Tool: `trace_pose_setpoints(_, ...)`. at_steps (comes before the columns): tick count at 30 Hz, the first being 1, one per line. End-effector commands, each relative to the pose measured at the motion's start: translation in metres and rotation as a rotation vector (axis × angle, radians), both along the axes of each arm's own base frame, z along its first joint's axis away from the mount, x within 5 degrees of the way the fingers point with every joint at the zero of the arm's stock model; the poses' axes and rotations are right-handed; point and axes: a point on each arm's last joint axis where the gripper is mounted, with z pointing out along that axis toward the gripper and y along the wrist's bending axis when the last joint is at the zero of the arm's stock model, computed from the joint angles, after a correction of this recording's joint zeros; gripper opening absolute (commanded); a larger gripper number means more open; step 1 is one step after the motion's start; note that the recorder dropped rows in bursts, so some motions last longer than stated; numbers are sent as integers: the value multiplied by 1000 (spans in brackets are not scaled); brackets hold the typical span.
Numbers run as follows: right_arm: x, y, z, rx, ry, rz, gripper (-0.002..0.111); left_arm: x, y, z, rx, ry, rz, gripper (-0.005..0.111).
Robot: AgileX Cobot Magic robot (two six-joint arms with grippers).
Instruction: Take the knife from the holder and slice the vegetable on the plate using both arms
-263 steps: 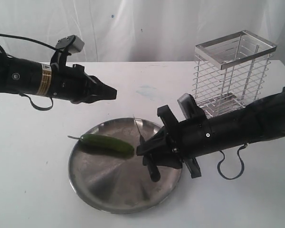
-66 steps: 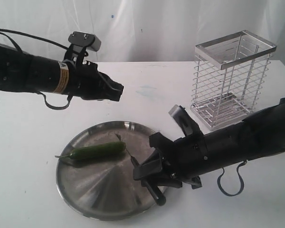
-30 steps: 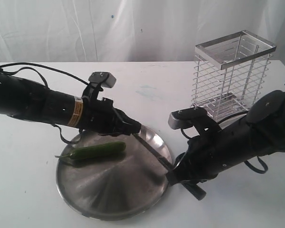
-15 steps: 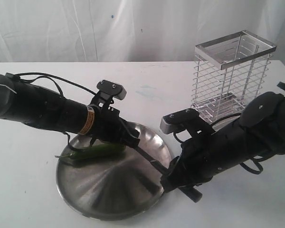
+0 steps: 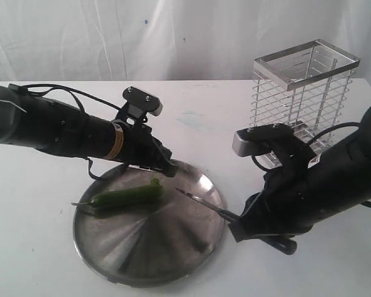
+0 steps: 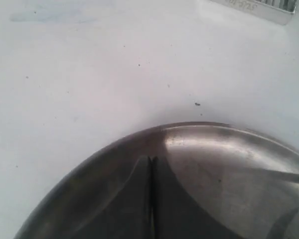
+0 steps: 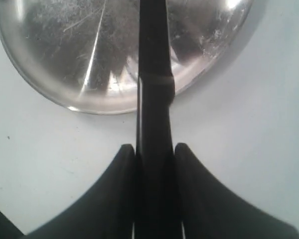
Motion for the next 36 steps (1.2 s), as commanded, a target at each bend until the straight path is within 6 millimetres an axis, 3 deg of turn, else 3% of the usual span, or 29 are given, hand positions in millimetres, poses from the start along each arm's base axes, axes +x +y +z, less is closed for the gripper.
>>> trace_pose_setpoints(1,-3,-2,11,57,13,-134,0,2,8,28,-11,-77,14,0)
trace_pose_setpoints(6,-2,3,11,201,67,-297,0,1,37,73,-169,-93,144,0)
trace_pose_setpoints(9,-6,9,9,347,118,-351,0,-5,48,93,-252,-83,101,0)
trace_pose_setpoints(12,-8,16,9,511,190,-403,0,-12,53,101,-292,-52,30,0)
trace_pose_setpoints(17,-14,24,2,726,341,-450,0,-19,52,91,-283,-23,-12,0)
trace_pose_setpoints(28,-15,27,-19,610,324,-524,0,-22,54,61,-230,-89,-31,0)
trace_pose_setpoints(36,-13,47,-42,517,371,-485,0,-18,48,43,-275,-43,-70,0)
